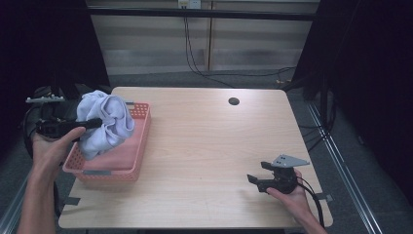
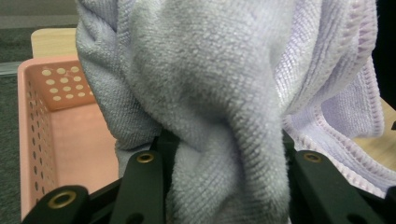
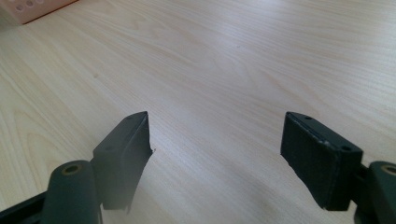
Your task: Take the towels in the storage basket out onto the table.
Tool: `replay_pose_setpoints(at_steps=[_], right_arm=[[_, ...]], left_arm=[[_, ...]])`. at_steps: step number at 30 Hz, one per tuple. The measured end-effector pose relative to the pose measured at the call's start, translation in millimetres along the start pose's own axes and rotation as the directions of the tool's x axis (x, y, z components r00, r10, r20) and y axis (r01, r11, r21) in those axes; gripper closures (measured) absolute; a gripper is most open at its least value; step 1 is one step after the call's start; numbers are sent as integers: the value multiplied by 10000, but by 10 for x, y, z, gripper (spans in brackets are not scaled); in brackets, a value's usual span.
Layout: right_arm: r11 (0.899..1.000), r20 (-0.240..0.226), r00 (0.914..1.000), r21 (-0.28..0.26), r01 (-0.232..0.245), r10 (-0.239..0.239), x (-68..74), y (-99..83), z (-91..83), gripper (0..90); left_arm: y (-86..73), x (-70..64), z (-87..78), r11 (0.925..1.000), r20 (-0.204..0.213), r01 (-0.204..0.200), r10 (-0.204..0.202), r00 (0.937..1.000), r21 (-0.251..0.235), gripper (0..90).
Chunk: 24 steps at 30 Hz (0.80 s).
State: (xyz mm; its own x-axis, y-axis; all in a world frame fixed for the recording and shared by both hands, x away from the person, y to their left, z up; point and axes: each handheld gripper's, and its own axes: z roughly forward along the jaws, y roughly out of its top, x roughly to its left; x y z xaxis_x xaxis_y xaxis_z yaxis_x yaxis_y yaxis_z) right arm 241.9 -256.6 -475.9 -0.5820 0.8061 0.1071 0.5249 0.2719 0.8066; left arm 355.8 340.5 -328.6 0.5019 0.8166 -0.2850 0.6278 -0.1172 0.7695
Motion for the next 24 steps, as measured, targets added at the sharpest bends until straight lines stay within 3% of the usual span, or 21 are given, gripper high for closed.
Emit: replay_pose_setpoints(at_steps=[4,14,24], right_arm=[[10000,34,10000,-54,6,-6,-10,-1,-14,237],[10000,32,10000,-29,-17,17,-13,-2,-18,237],[10000,65,10000,-68,23,-22,-36,0,-27,237]], left_arm=[[22,-117,-73,9999,-229,-158,157,9996,-33,606],[76,-528,-163,9937,307,-1025,1040,9941,-460,604],[218,-943,43,9860,1084,-1470,1551,9819,-791,601]])
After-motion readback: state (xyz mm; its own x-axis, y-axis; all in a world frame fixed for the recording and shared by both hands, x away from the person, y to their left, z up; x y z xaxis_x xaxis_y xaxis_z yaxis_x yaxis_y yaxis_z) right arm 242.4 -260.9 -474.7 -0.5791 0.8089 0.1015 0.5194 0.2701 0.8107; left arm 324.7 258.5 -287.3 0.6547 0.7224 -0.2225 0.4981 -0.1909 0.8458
